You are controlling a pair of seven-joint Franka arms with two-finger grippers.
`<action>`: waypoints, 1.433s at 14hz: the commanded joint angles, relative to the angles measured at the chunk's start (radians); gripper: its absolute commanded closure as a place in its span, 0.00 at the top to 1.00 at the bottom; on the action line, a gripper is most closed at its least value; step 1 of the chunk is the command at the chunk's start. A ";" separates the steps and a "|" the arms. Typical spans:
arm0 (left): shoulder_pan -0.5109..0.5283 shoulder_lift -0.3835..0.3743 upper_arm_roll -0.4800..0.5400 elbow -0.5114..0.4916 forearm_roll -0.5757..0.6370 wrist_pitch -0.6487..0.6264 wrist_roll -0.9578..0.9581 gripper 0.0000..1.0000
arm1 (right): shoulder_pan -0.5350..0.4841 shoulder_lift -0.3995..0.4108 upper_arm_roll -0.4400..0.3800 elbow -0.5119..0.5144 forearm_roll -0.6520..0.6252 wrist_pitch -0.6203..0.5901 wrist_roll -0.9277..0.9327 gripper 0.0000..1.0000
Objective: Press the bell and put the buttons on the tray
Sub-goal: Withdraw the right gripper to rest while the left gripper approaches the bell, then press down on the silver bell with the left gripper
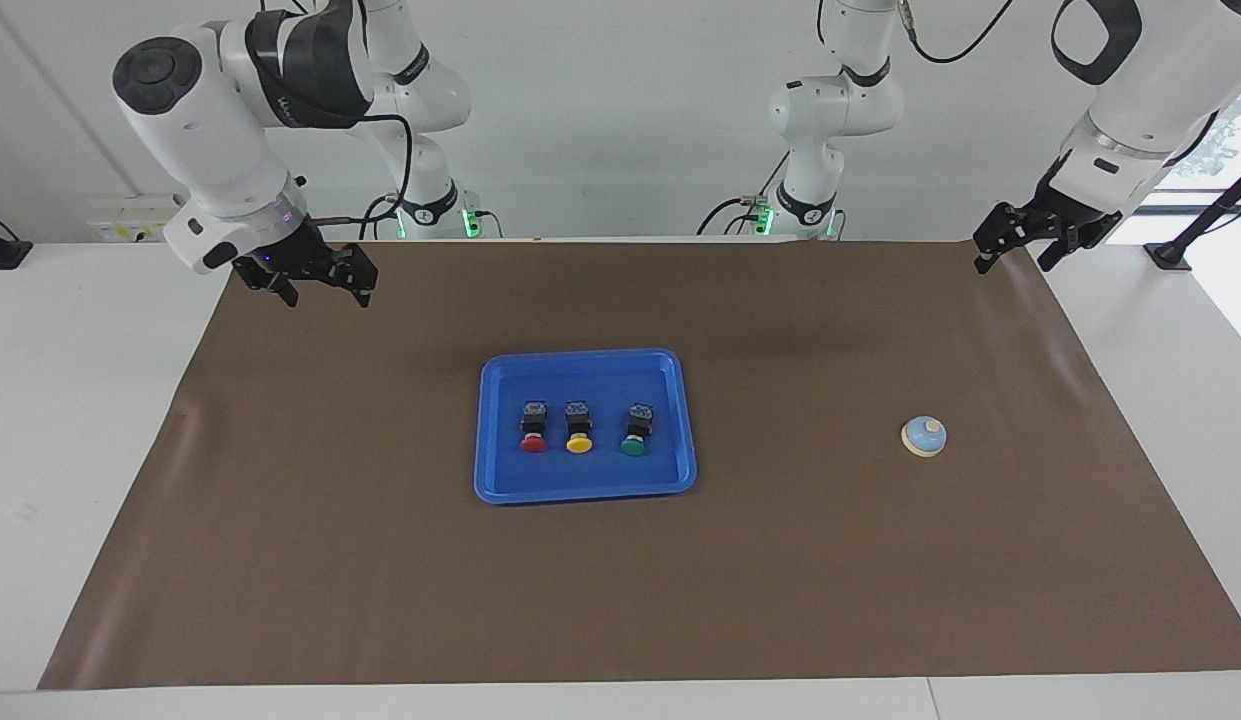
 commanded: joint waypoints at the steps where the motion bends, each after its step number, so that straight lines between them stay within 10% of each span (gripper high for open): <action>1: 0.010 -0.031 0.000 -0.117 -0.014 0.139 -0.016 0.00 | -0.014 0.006 0.011 0.011 -0.017 -0.012 -0.027 1.00; 9: 0.030 0.205 0.000 -0.159 -0.013 0.408 -0.006 0.00 | -0.040 0.006 0.003 0.024 -0.029 -0.023 -0.113 1.00; 20: 0.013 0.269 -0.005 -0.286 -0.016 0.655 -0.016 0.00 | -0.231 -0.008 0.170 0.024 0.016 -0.091 -0.108 1.00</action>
